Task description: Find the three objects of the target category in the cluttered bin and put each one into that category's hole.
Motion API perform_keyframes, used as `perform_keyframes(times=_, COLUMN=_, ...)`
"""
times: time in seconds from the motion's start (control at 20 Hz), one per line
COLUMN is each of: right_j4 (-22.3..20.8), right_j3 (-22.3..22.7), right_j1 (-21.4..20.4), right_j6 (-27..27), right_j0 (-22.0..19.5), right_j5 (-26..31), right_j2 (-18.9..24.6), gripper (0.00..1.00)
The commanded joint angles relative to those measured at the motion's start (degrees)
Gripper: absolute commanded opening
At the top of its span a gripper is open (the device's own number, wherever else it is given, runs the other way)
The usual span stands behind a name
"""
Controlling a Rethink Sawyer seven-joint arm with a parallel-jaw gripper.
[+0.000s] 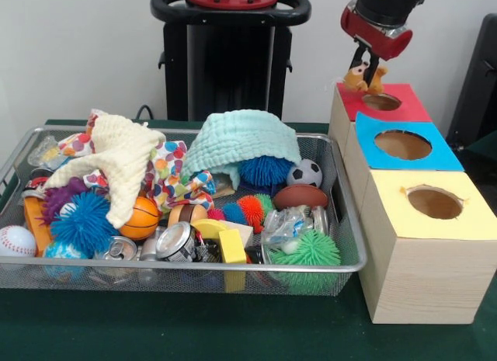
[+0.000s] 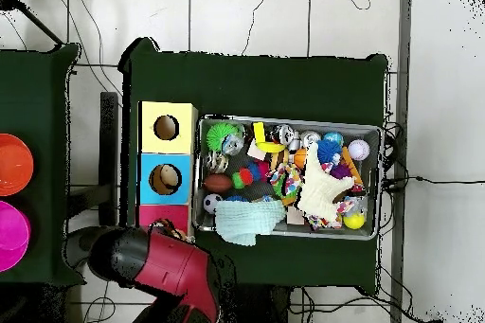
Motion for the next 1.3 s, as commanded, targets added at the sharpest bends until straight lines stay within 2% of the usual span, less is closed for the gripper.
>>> perform_keyframes(times=0.05, right_j4=3.14, right_j3=-1.32, right_j1=2.58, right_j6=16.10, right_j0=-1.11, right_j5=-2.43, right_j2=3.28, gripper=0.00)
perform_keyframes(times=0.55, right_j4=3.56, right_j3=-4.13, right_j1=4.50, right_j6=18.73, right_j0=-0.40, right_j5=-1.47, right_j2=3.24, gripper=0.00)
perform_keyframes(times=1.3, right_j4=2.53, right_j3=-6.42, right_j1=3.81, right_j6=20.22, right_j0=-0.28, right_j5=1.67, right_j2=2.52, gripper=0.00)
